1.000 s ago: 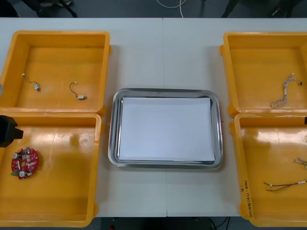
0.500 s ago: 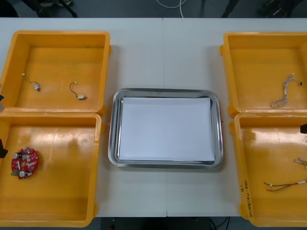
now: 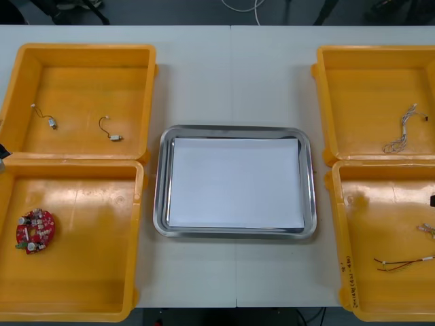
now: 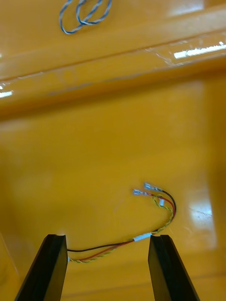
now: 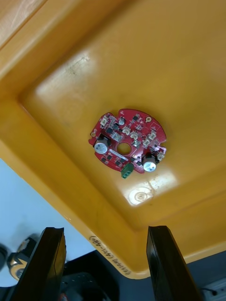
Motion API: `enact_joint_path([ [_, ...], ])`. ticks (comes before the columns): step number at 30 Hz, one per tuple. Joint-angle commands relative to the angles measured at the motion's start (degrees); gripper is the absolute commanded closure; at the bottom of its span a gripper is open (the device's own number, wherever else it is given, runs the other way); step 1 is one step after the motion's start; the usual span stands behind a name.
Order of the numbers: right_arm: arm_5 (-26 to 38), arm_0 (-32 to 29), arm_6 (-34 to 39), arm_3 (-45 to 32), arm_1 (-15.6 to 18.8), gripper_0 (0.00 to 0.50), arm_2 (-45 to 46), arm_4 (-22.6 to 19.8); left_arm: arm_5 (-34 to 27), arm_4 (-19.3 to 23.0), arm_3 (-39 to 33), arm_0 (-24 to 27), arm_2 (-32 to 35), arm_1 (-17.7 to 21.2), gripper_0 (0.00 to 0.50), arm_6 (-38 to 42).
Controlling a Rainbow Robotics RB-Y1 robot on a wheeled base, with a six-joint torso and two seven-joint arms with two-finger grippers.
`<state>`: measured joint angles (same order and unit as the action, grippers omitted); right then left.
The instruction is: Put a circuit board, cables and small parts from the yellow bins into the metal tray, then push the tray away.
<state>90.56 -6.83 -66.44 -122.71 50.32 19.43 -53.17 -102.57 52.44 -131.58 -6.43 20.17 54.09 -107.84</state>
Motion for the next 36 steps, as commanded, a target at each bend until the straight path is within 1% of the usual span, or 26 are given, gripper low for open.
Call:
enact_joint_path([
  [1, -1.0, -5.1, 2.5, -2.4, 2.4, 0.000, 4.1, -0.6, 5.5, 1.1, -0.3, -3.6, -2.4, 5.3, 0.000, -3.7],
  [5, -2.7, -7.7, 3.1, -2.6, 2.4, 0.000, 4.9, -0.6, 12.0, 1.9, 0.0, -6.1, -4.2, 8.0, 0.000, -4.6],
  [9, -5.0, -9.9, 3.7, -2.6, 2.4, 0.000, 5.0, -0.6, 15.9, 3.4, 1.0, -7.5, -4.9, 9.2, 0.000, -6.0],
  [12, -6.9, -11.6, 4.5, -2.6, 2.1, 0.000, 5.1, -0.6, 18.0, 5.6, 2.7, -8.2, -4.9, 10.2, 0.000, -9.5],
  [14, -7.2, -12.3, 5.6, -2.6, 1.1, 0.000, 5.4, -0.7, 20.7, 6.4, 4.1, -9.4, -4.9, 11.0, 0.000, -12.3],
  [18, -6.6, -12.4, 10.7, -2.6, -1.1, 0.000, 5.4, -0.6, 24.7, 6.7, 5.7, -11.4, -4.9, 12.5, 0.000, -16.1],
  [23, -6.6, -12.7, 16.7, -2.4, -2.8, 0.000, 5.2, -0.2, 25.7, 7.1, 5.9, -12.6, -4.9, 14.3, 0.000, -17.4],
  [27, -6.6, -13.0, 22.8, -2.4, -3.8, 0.000, 4.1, 1.0, 26.7, 7.2, 5.9, -14.0, -5.0, 16.0, 0.000, -18.1],
  [30, -6.6, -13.1, 25.8, -2.4, -4.7, 0.000, 3.3, 1.8, 27.7, 7.1, 6.0, -14.6, -5.5, 17.2, 0.000, -18.5],
  [36, -6.6, -15.0, 32.6, -2.4, -6.5, 0.000, 2.8, 3.5, 30.0, 4.0, 6.5, -14.6, -8.9, 19.3, 0.000, -18.5],
])
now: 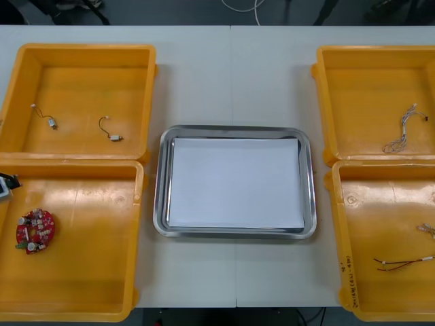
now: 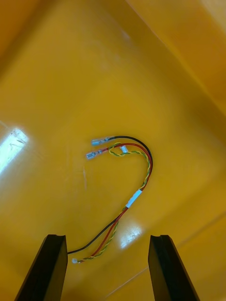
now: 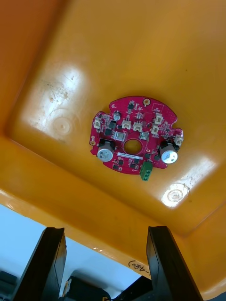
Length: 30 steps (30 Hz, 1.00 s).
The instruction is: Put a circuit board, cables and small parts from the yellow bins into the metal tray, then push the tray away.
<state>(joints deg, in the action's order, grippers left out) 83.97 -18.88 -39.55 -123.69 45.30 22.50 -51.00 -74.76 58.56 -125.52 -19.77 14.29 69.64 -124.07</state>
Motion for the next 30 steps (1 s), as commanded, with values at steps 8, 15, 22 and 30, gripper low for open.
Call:
enact_joint_path([
  [8, -0.2, -5.1, 10.5, -1.3, -2.8, 0.000, -0.4, 3.2, 3.8, -2.4, 3.5, 0.4, -6.6, 4.0, 0.000, -2.8],
  [15, -1.7, -4.5, 10.7, 2.1, -4.0, 0.000, -0.7, 2.9, 3.8, -2.7, 4.7, 2.7, -9.9, 4.1, 0.000, -2.3],
  [22, -3.0, -2.5, 10.8, 4.2, -4.0, 0.000, -1.1, 2.9, 3.9, -2.9, 7.4, 6.9, -15.0, 4.4, 0.000, -2.1],
  [30, -3.0, 0.0, 11.1, 6.3, -5.0, 0.000, -1.3, 2.9, 3.9, -4.6, 8.0, 9.1, -17.8, 4.4, 0.000, -1.3],
])
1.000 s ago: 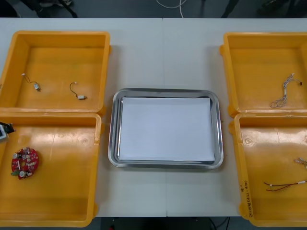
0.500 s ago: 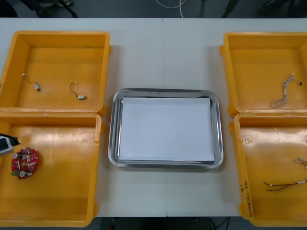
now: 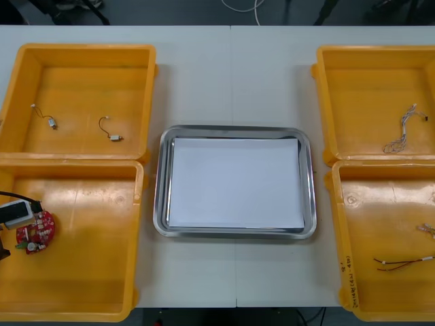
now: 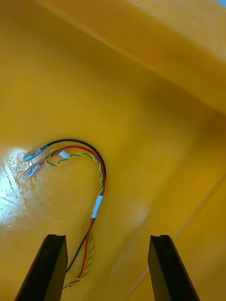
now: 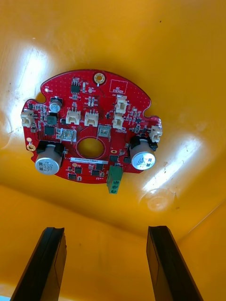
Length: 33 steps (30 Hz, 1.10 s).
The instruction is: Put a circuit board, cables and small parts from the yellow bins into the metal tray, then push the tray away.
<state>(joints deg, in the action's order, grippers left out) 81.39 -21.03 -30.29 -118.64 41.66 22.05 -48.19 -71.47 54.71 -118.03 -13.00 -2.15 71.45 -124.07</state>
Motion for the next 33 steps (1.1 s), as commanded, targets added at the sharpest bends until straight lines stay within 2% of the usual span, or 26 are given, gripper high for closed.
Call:
enact_joint_path([
  [1, -0.4, 2.9, 1.8, 1.9, -1.6, 0.000, -1.0, 0.3, 0.6, -0.7, 1.0, 3.2, -2.3, 2.6, 0.000, -1.1],
  [21, -2.5, 5.2, 2.3, 6.0, -4.2, 0.000, -3.3, 0.9, 4.7, -2.1, 6.9, 9.7, -10.9, 2.6, 0.000, -0.3],
  [33, -2.9, 5.4, 2.7, 8.2, -5.3, 0.000, -3.9, 1.2, 5.7, -3.0, 7.4, 9.8, -12.4, 2.5, 0.000, 0.1],
])
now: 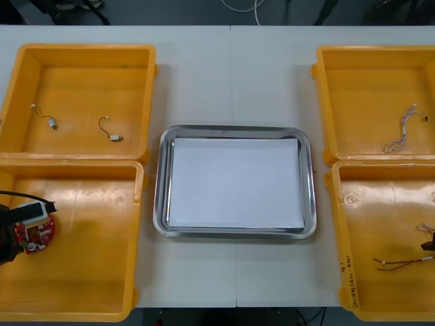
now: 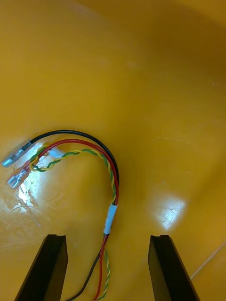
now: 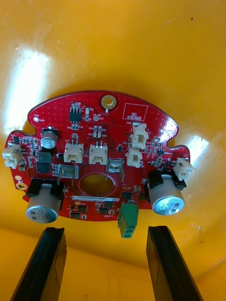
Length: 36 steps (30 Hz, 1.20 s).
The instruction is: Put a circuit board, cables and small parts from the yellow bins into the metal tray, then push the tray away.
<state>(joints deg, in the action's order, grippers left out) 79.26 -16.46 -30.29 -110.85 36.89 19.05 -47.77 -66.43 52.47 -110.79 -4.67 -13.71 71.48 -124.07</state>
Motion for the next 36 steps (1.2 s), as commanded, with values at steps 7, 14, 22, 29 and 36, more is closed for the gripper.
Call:
enact_joint_path([
  [7, -2.3, 1.3, 2.7, 2.1, -0.6, 0.000, -1.9, 1.0, 0.7, -1.1, 0.2, 1.5, -1.7, 2.5, 0.000, 0.1],
  [14, -2.3, 1.7, 3.6, 2.2, -0.6, 0.000, -2.6, 1.6, 0.7, -2.5, 0.2, 1.7, -2.4, 1.9, 0.000, 0.6],
  [22, -2.3, 1.7, 4.0, 2.7, -1.1, 0.000, -3.1, 2.2, 0.7, -3.4, 0.3, 1.7, -2.4, 0.9, 0.000, 0.9],
  [29, -3.2, 1.7, 4.0, 4.2, -1.2, 0.000, -3.2, 2.2, 0.6, -3.5, 0.4, 2.0, -2.5, 0.2, 0.000, 1.1],
  [36, -3.2, 1.7, 4.0, 4.2, -1.6, 0.000, -3.2, 2.2, 0.3, -3.7, 0.8, 2.6, -2.7, -1.0, 0.000, 1.2],
])
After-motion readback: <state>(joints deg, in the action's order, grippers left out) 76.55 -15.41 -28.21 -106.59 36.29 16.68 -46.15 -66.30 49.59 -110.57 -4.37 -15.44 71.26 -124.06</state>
